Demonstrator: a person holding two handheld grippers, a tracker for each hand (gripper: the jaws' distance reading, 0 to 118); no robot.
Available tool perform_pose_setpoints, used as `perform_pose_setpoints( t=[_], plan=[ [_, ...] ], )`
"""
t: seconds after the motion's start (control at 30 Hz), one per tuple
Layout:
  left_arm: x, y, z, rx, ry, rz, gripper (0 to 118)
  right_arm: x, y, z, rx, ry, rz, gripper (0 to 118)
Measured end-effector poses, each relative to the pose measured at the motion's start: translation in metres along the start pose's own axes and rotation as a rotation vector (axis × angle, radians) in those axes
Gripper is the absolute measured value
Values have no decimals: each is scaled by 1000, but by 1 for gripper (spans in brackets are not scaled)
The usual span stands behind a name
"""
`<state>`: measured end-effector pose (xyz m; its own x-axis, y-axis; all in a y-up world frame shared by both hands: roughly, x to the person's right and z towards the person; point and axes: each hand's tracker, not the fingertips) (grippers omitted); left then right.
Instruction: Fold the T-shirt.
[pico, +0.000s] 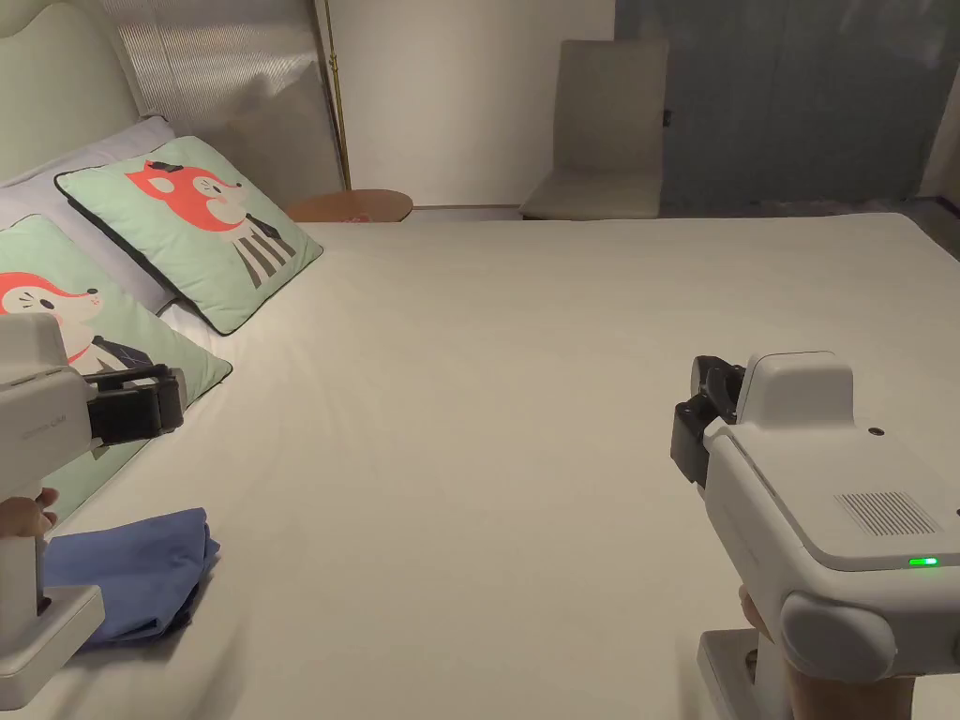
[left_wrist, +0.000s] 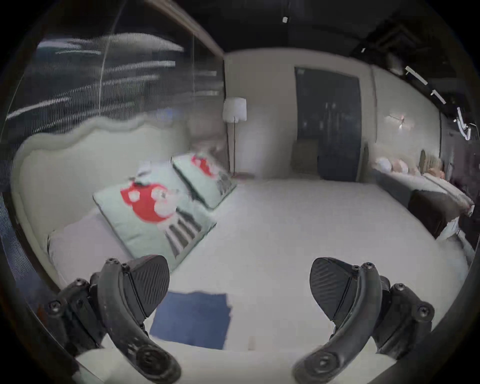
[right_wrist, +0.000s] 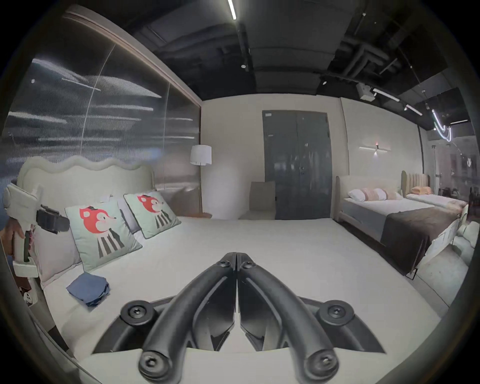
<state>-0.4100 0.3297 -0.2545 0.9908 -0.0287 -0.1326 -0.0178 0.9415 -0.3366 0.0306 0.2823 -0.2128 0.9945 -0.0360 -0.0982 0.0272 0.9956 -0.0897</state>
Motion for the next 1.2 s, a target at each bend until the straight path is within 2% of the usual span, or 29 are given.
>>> perform_pose_setpoints(
  t=[0.3,0.53,0.67,0.73,0.77,0.87,0.9,1.2],
  plan=[
    [101,-2,62,363,-101,62,107,35,24,37,104,-95,44,0],
    [166,-34,79,482,-87,67,107,58,24,56,147,-140,65,0],
    [189,-52,83,511,-117,15,105,67,21,62,151,-165,71,0],
    [200,-59,88,492,-121,3,85,72,21,65,152,-173,69,0],
    [204,-62,88,494,-122,0,69,73,20,66,152,-180,66,0],
    [211,-66,86,485,-144,13,5,77,18,69,158,-194,66,0],
    [212,-67,84,483,-152,14,0,79,17,71,160,-196,66,0],
    [219,-68,86,452,-180,6,0,84,15,74,155,-208,66,0]
  ],
)
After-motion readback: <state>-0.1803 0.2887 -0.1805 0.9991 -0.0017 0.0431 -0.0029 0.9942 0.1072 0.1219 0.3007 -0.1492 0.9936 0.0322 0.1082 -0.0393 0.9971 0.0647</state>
